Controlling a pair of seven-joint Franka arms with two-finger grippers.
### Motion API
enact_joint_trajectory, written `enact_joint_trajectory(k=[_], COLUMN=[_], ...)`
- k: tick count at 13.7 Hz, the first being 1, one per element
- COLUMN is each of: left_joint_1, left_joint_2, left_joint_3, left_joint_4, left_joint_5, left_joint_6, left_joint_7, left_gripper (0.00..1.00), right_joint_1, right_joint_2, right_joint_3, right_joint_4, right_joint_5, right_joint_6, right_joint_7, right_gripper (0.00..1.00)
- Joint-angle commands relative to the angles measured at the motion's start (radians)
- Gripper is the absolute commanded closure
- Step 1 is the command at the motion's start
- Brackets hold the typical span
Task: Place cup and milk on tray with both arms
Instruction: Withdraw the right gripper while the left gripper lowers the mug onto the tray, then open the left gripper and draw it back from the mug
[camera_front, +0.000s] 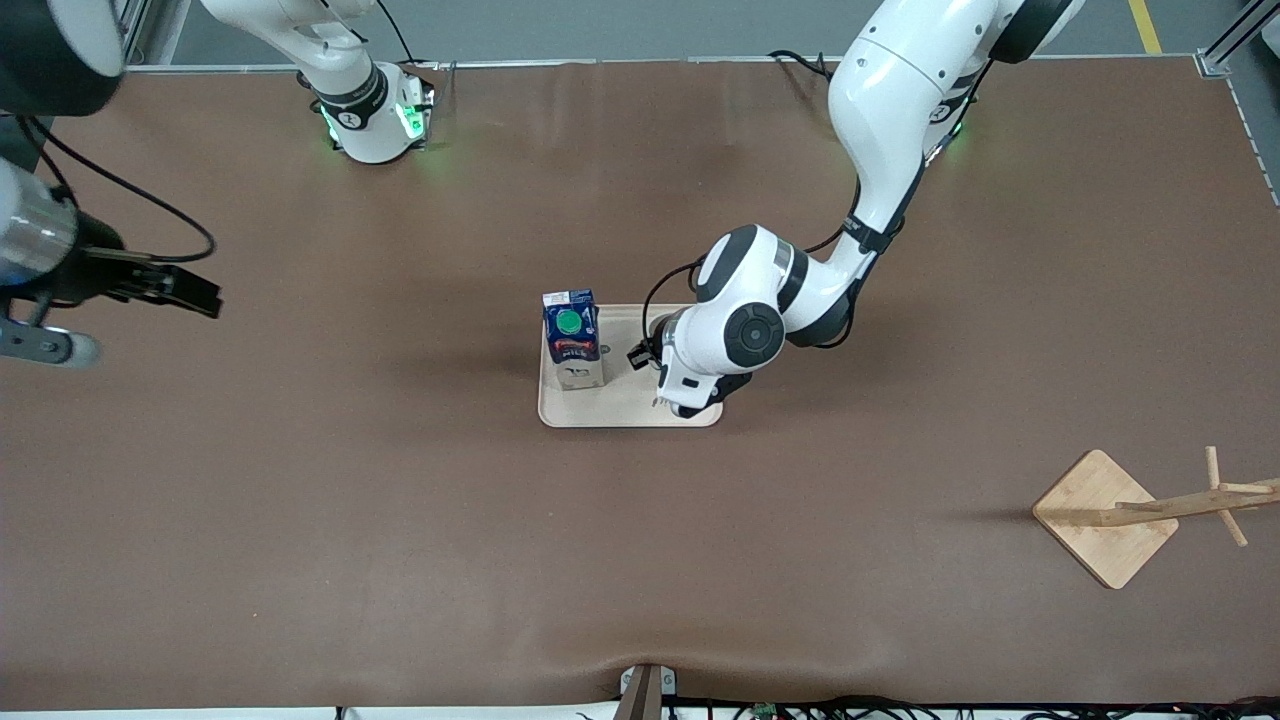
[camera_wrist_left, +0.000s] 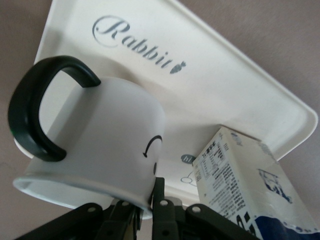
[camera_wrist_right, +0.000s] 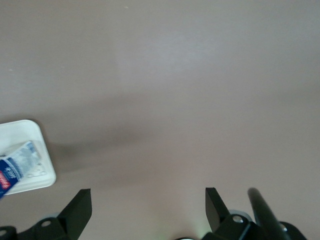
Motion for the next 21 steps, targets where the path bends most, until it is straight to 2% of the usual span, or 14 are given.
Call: enact_joint_trajectory(k=[1,2,4,6,7,9,11,15,18,21], left_joint_1=[0.004,0.006,0.009,0.008,0.003,0.024,0.058,0.173,0.283,0.385], left_joint_2=[0.031,0.033,0.025,0.007,-0.013,-0.076,-0.168,-0.304,-0.395,-0.475], left_joint_3=[0.000,0.000,0.003,0.009,0.018,0.020,0.032,0.031,0.032,0.032], left_joint_4=[0.025,0.025,0.028,0.045,0.068,0.100,0.100,0.092,0.094,0.097], left_joint_5=[-0.012,-0.009,-0.008,-0.003,0.029,0.145,0.256,0.399,0.463,0.532], left_joint_6=[-0.034,-0.034,-0.037,-0.072,-0.102,-0.189,-0.223,-0.329,-0.433,-0.500], left_joint_7=[-0.009,-0.004,0.000,-0.009,-0.009,-0.006,0.000,0.040,0.217,0.437], left_gripper=[0.61,0.01,0.00,0.00,0.00,0.00,0.00,0.00,0.00,0.00], right_joint_1=[-0.086,-0.089,-0.083,-0.083,-0.080,-0.081,-0.089,-0.078,-0.089,-0.086], right_joint_2=[-0.179,-0.201,-0.228,-0.212,-0.207,-0.205,-0.205,-0.207,-0.207,-0.207], right_joint_3=[0.020,0.020,0.026,0.025,0.026,0.028,0.022,0.026,0.022,0.020], right_joint_4=[-0.227,-0.233,-0.225,-0.141,-0.104,-0.112,-0.113,-0.115,-0.119,-0.119], right_joint_5=[0.020,0.020,0.020,0.018,0.018,0.026,0.079,0.084,0.084,0.083], right_joint_6=[0.061,0.037,0.052,0.046,0.038,0.017,-0.022,-0.019,-0.017,-0.028], right_joint_7=[-0.103,-0.105,-0.105,-0.111,-0.108,-0.111,-0.111,-0.121,-0.235,-0.256], right_gripper=[0.00,0.00,0.00,0.00,0.00,0.00,0.00,0.00,0.00,0.00])
